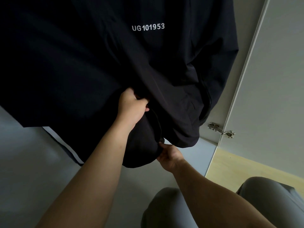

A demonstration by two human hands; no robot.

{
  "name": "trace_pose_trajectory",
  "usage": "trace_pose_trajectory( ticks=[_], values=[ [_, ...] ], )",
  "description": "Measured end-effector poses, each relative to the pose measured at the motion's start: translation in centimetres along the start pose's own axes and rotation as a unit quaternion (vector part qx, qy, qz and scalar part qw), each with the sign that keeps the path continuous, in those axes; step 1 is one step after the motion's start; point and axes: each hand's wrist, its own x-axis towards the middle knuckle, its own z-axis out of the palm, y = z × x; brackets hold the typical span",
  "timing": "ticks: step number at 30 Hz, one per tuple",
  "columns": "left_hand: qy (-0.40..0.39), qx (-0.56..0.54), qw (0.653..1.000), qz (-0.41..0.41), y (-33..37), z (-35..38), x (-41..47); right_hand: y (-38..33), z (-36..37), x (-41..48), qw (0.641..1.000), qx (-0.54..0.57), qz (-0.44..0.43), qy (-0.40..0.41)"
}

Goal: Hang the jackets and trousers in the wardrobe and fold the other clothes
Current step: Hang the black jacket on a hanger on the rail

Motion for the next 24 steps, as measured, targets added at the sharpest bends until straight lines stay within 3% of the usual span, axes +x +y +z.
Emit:
trace_pose_trajectory(
  ticks=[6, 10, 12, 15, 16, 20, 24],
  values=[
    [0.008, 0.018, 1.000, 0.002, -0.5, -0.4, 0.2, 0.0, 0.0, 0.5, 0.999, -0.022, 0.005, 0.023],
    [0.022, 0.081, 0.996, 0.012, -0.8, -1.3, 0.1, 0.0, 0.8, 0.2, 0.984, -0.157, 0.043, 0.066],
    [0.024, 0.134, 0.991, 0.015, -0.8, -2.1, -0.1, 0.0, 1.5, -0.8, 0.926, -0.359, 0.063, 0.098],
    [0.012, 0.214, 0.977, 0.010, -0.5, -3.8, -0.6, 0.1, 3.2, -2.5, 0.721, -0.680, -0.033, 0.129],
    [0.012, 0.242, 0.970, 0.010, -0.3, -4.5, -0.7, -0.1, 4.2, -3.0, 0.688, -0.712, -0.086, 0.112],
    [0.052, 0.317, 0.947, 0.028, 1.9, -6.8, -1.0, -2.8, 9.8, -6.9, 0.626, -0.739, -0.245, 0.035],
    [0.125, 0.282, 0.949, 0.064, 5.6, -9.1, -0.6, -5.8, 16.0, -12.1, 0.592, -0.718, -0.366, -0.024]
  ],
)
